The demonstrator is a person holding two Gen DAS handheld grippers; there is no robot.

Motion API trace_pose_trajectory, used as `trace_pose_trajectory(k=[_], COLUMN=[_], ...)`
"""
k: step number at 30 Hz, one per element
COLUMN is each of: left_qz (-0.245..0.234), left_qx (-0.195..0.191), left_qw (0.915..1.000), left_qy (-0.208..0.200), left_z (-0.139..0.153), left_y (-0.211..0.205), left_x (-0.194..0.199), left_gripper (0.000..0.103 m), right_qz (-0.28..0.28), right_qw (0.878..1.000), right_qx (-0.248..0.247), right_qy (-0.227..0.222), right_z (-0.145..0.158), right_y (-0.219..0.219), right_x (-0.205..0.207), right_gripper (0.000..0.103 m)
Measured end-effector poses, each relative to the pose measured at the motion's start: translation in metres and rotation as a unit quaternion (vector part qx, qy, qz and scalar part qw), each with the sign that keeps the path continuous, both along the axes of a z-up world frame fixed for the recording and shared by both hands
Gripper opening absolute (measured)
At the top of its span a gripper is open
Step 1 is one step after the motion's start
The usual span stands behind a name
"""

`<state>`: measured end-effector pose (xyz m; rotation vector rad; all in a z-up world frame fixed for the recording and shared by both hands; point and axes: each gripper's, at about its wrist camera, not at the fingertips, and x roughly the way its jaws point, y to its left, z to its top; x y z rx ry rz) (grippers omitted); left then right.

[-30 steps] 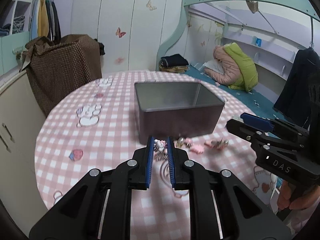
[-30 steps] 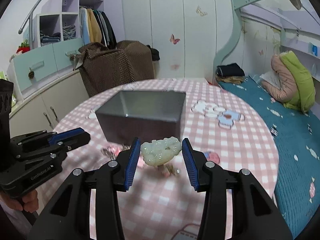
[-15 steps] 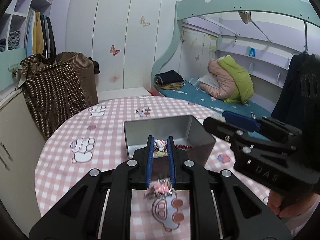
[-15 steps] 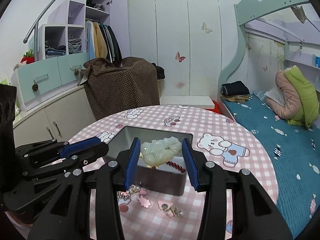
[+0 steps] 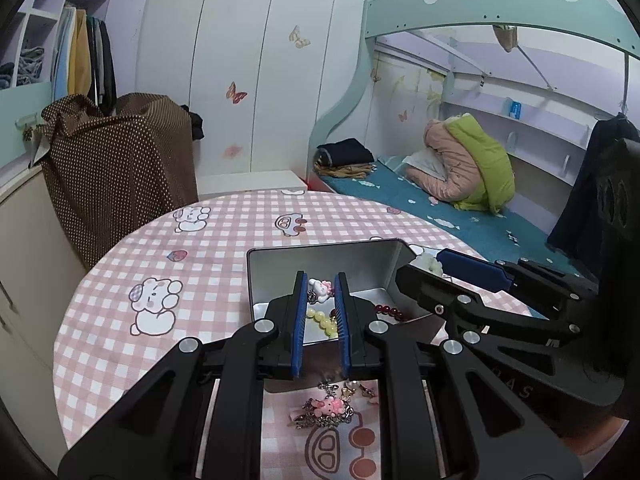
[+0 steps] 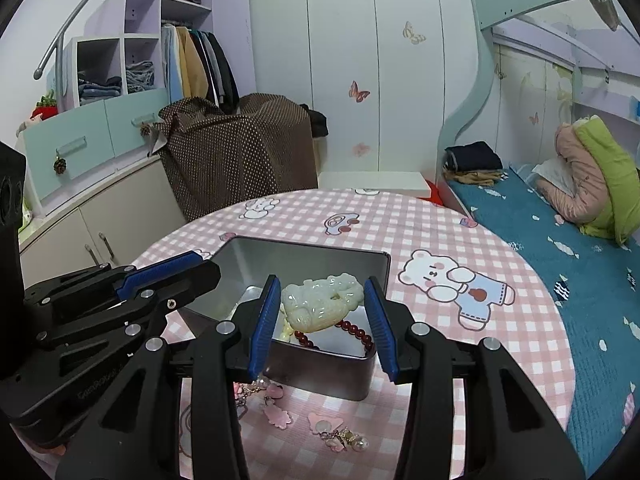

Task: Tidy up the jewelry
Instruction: 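Open the left tool releasing the pink charm into the box while the right releases the jade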

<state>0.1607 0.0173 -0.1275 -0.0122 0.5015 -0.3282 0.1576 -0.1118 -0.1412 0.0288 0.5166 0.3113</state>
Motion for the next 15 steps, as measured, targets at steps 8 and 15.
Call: trace_pose_trajectory(k=[8,15], left_qz=[0.003,0.006], left_qx=[0.0,0.005], left_qw=[0.9999,0.9999], left_qy=[0.01,0.011], left_z=[-0.0066,-0.0087], left_y=[-0.0014,-0.0023], left_x=[0.0072,0.0078], left_gripper=[0.014,0.015], right_qz=[0.0,-0.007], right_qw=[1.0,1.0], right_qx=[0.001,0.005], right_qy=[0.002,0.004], right_z=[-0.0007,-0.0022], right_y=[0.0011,-0.0022], right_x=[0.0044,0.0055], right_gripper=[0.042,0.05])
